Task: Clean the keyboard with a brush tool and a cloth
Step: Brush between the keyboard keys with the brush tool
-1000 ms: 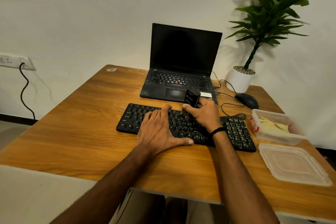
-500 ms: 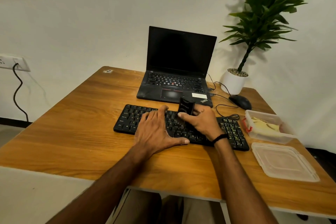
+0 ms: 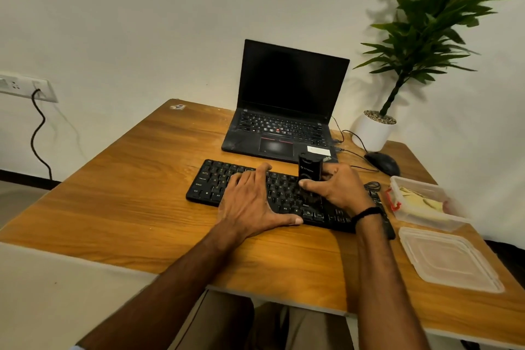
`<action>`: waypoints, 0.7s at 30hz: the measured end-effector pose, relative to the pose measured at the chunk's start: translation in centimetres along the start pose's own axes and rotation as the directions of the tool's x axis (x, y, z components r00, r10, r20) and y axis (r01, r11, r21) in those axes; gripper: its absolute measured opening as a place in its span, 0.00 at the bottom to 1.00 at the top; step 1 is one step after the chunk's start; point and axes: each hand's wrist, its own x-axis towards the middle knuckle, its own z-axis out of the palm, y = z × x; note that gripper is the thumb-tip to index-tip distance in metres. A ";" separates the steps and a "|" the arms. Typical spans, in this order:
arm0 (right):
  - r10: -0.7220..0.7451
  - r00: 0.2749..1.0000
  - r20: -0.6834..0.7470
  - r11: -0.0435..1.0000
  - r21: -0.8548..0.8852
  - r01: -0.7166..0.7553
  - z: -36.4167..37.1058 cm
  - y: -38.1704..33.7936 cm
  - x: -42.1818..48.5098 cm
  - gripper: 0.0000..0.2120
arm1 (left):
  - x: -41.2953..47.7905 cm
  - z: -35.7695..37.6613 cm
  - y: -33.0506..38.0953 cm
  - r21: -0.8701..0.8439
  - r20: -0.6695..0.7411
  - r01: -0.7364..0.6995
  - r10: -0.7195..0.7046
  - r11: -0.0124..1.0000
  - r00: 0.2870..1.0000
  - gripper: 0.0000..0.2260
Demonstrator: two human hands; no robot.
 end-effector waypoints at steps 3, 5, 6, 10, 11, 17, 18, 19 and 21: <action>-0.069 0.996 0.065 0.989 0.135 0.060 3.3 -1.1 0.3 0.17 | 0.0 0.1 0.0 0.019 -0.012 -0.007 0.008 1.000 1.000 0.60; -0.085 0.993 0.083 0.984 0.164 0.071 3.9 -1.0 0.6 0.19 | 0.0 0.2 -0.1 0.021 -0.018 -0.010 0.010 1.000 1.000 0.60; -0.068 0.994 0.083 0.984 0.168 0.053 3.4 -0.7 0.7 0.20 | -0.1 0.2 -0.1 0.019 -0.018 -0.010 0.010 1.000 1.000 0.60; 0.060 0.998 -0.008 0.994 0.087 -0.059 0.0 1.3 0.8 0.23 | -0.1 0.3 -0.3 0.022 -0.017 -0.005 0.005 1.000 1.000 0.59; 0.065 0.998 -0.014 0.993 0.096 -0.064 0.0 1.3 0.7 0.23 | -0.1 0.3 -0.3 0.026 -0.018 -0.006 0.006 1.000 1.000 0.59; -0.099 0.990 0.103 0.979 0.188 0.078 4.0 -1.3 0.3 0.17 | -0.2 0.5 -0.2 0.037 -0.032 -0.016 0.017 0.999 0.999 0.60; -0.088 0.996 0.036 0.983 0.167 0.080 3.8 -1.2 0.4 0.16 | -0.1 0.4 -0.2 0.032 -0.029 -0.015 0.016 0.999 0.999 0.59; -0.068 0.996 -0.065 0.990 0.121 0.075 3.4 -0.8 0.5 0.16 | 0.0 0.4 -0.3 0.030 -0.026 -0.012 0.013 0.999 1.000 0.59; -0.023 0.967 -0.253 0.997 0.070 0.042 2.5 0.1 0.4 0.16 | 0.1 0.4 -0.4 0.035 -0.024 -0.009 0.010 0.999 1.000 0.59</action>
